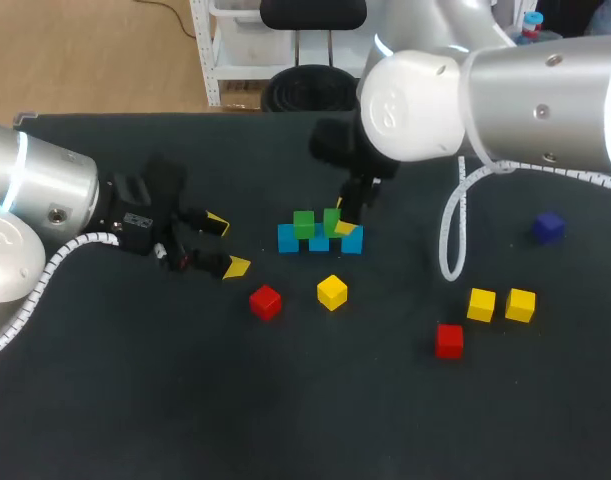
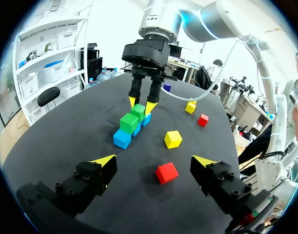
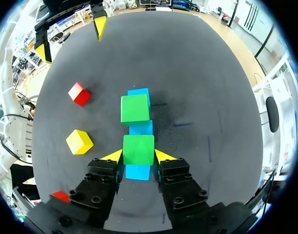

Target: Place the blue cubes, place green cubes on the blue cubes, place the yellow cubes on the green cubes, then place the red cubes on the yellow cubes, and place purple cube on the red cubes.

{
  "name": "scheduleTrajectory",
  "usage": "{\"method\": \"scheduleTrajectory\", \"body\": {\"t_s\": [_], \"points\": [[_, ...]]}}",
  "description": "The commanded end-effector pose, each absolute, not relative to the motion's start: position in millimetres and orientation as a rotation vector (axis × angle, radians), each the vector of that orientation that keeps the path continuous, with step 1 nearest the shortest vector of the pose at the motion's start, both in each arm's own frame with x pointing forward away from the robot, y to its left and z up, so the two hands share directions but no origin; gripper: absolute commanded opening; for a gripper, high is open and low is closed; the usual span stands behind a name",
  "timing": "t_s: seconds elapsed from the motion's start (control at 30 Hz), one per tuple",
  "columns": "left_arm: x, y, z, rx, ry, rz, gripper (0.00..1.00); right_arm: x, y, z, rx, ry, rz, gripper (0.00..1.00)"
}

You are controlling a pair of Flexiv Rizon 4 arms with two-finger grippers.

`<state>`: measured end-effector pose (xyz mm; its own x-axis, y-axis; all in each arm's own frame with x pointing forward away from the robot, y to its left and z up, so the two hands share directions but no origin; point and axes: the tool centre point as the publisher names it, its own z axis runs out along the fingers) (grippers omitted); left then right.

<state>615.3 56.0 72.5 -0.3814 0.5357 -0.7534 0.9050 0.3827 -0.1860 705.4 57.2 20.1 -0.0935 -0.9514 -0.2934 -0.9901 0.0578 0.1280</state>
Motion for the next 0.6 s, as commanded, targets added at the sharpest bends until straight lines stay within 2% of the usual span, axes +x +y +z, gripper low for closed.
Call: {"method": "scheduleTrajectory", "body": {"t_s": [0.03, 0.47, 0.5, 0.53, 0.57, 0.6], "points": [[614.4, 57.0, 71.2, 1.230, 2.041, -0.805, 1.00, 705.1, 55.8, 20.3, -2.018, 2.185, 0.450, 0.00], [614.4, 57.0, 71.2, 1.230, 2.041, -0.805, 1.00, 705.0, 53.7, 20.9, -2.008, 2.195, 0.450, 0.00], [614.4, 57.0, 71.2, 1.230, 2.041, -0.805, 1.00, 705.2, 53.7, 21.0, -2.006, 2.198, 0.451, 0.11], [614.4, 57.0, 71.2, 1.230, 2.041, -0.805, 1.00, 705.4, 53.8, 21.0, -2.004, 2.202, 0.452, 0.30], [614.4, 57.0, 71.2, 1.230, 2.041, -0.805, 1.00, 705.5, 53.8, 21.0, -2.003, 2.203, 0.453, 0.43], [614.4, 57.0, 71.2, 1.230, 2.041, -0.805, 1.00, 705.6, 53.9, 21.0, -2.003, 2.204, 0.453, 0.48]]}}
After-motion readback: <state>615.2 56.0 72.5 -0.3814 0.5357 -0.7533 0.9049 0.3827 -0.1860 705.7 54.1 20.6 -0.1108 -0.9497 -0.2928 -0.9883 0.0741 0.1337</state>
